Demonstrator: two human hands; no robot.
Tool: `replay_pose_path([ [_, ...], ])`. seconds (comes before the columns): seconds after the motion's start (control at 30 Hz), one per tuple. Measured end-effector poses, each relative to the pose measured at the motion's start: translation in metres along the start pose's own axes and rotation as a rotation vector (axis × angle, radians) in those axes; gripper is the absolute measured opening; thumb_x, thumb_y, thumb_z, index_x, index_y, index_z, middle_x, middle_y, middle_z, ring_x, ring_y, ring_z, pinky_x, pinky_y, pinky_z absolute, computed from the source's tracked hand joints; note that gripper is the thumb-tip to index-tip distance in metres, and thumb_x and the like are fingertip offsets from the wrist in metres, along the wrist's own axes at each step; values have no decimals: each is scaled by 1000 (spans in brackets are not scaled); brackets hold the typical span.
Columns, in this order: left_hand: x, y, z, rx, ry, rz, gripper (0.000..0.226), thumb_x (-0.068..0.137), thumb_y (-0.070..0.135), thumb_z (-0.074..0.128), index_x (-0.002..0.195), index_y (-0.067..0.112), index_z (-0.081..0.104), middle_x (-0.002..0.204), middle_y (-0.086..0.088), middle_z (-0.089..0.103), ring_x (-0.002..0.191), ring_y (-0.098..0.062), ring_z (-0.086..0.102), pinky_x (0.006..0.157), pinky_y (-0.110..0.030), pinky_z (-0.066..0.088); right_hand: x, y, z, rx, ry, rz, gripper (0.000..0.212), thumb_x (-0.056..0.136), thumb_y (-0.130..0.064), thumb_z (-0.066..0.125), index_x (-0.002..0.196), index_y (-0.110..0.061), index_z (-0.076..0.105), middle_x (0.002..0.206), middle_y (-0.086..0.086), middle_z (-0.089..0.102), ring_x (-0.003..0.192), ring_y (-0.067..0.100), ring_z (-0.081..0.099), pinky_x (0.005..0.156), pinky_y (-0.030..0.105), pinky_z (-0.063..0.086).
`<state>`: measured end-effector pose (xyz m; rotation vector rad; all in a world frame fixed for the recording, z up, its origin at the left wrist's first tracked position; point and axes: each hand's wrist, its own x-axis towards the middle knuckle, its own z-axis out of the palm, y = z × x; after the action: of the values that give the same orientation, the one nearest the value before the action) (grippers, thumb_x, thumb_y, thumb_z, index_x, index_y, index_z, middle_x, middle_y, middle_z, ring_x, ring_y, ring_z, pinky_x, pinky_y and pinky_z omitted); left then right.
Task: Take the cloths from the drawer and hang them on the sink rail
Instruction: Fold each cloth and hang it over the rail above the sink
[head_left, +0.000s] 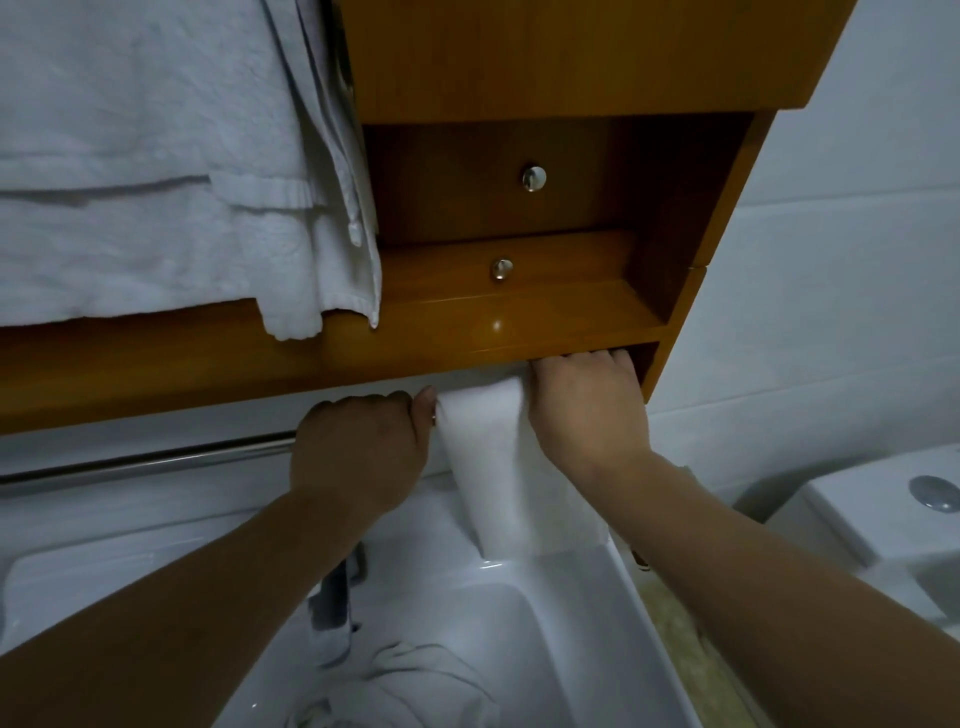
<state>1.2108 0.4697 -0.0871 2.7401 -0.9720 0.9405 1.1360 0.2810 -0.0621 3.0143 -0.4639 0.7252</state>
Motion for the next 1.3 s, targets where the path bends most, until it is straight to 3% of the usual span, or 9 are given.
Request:
replay_pose_path([
  [0.17, -1, -1, 6, 51, 30, 42, 52, 100, 28, 37, 52, 14, 52, 39, -6, 44, 31, -18, 37, 44, -23, 32, -21, -2, 16, 70, 209, -266, 17, 96, -18, 54, 100, -12, 69, 92, 9, 69, 87, 30, 61, 85, 43, 46],
  [0.37, 1, -1, 10, 78, 67, 32, 47, 99, 23, 41, 52, 18, 46, 39, -4, 40, 35, -14, 27, 47, -22, 27, -16, -22, 15, -58, 36, -186, 54, 102, -53, 32, 96, -13, 67, 88, 10, 67, 84, 33, 60, 83, 43, 43],
  [0.57, 1, -1, 12, 79, 62, -1, 46, 97, 21, 43, 51, 19, 44, 40, -2, 38, 38, -13, 23, 49, -22, 22, 23, -35, 16, -53, -129, -324, 49, 104, -40, 21, 104, -25, 67, 70, -1, 55, 66, 27, 52, 58, 30, 29],
  [0.73, 2, -1, 6, 57, -13, -8, 48, 100, 23, 35, 52, 21, 41, 45, 0, 29, 40, -14, 21, 51, -23, 20, 21, -43, 12, -44, -126, -307, 47, 104, -34, 17, 109, -25, 63, 77, -1, 51, 68, 23, 40, 60, 32, 24],
  [0.87, 3, -3, -5, 29, -152, 59, 37, 92, 22, 49, 56, 17, 53, 41, -1, 39, 39, -15, 21, 49, -22, 22, -4, -35, 15, 27, 72, -197, 42, 104, -37, 37, 84, -18, 69, 74, 6, 66, 69, 31, 59, 69, 38, 40],
  [0.97, 3, -9, -14, 69, -263, 154, 11, 83, 24, 62, 86, 16, 68, 51, 3, 30, 42, -12, 27, 46, -20, 21, -17, -27, 16, -27, 49, -187, 44, 103, -44, 38, 92, -14, 69, 86, 9, 69, 81, 32, 61, 80, 41, 43],
  [1.03, 5, -13, -11, 104, -300, 187, 25, 92, 28, 52, 113, 20, 61, 63, 3, 40, 54, -13, 38, 48, -24, 28, -15, -29, 13, -50, -22, -172, 49, 103, -49, 34, 95, -15, 68, 89, 8, 69, 84, 31, 61, 82, 41, 41],
  [1.13, 13, -23, -15, 85, -361, 344, 29, 97, 23, 42, 125, 20, 49, 88, 0, 58, 66, -16, 48, 58, -30, 43, -5, -34, 12, -36, -33, -141, 58, 102, -55, 25, 85, -19, 68, 79, 5, 68, 79, 28, 62, 79, 39, 38],
  [1.3, -6, -86, -24, 170, -440, 594, 51, 102, 17, 8, 150, 8, 21, 107, -10, 56, 80, -23, 60, 60, -32, 46, 7, -33, 8, 40, -80, -180, 59, 102, -53, 23, 69, -21, 59, 64, 2, 61, 67, 28, 60, 75, 39, 45],
])
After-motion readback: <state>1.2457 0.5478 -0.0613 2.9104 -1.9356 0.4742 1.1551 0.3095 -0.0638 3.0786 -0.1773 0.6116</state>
